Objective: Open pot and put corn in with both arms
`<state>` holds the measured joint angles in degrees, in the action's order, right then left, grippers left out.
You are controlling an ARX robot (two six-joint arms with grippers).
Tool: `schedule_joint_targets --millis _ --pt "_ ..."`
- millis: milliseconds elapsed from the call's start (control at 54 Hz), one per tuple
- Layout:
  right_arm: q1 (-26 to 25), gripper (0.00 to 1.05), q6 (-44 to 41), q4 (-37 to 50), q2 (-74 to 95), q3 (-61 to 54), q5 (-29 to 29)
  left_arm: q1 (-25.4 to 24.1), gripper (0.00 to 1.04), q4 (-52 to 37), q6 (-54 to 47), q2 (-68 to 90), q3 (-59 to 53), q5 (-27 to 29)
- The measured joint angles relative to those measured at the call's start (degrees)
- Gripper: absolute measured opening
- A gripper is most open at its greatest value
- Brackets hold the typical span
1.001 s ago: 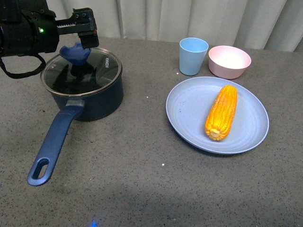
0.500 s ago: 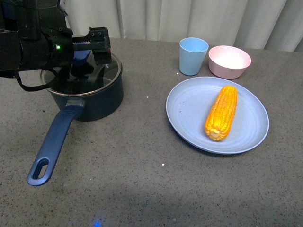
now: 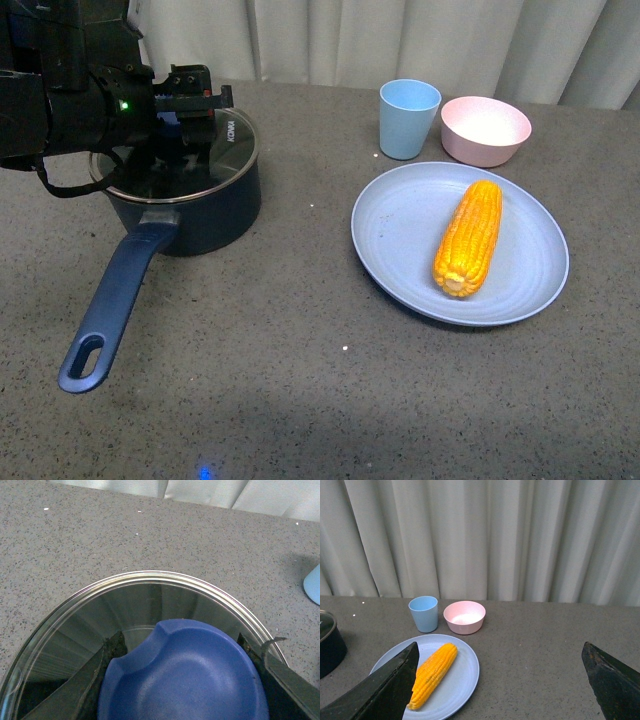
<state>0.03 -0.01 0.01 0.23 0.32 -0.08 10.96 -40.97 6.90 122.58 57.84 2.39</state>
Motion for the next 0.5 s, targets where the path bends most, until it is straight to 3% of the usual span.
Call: schedule_joint_targets --millis 278,500 --pt "0.00 0.95 0.00 0.00 0.00 0.00 0.00 -1.14 0.61 -0.68 -0.92 -6.29 -2.21 1.05" --pt "0.00 0.95 0.00 0.00 0.00 0.00 0.00 -12.85 0.60 -6.54 -1.29 -11.89 -9.42 1.46"
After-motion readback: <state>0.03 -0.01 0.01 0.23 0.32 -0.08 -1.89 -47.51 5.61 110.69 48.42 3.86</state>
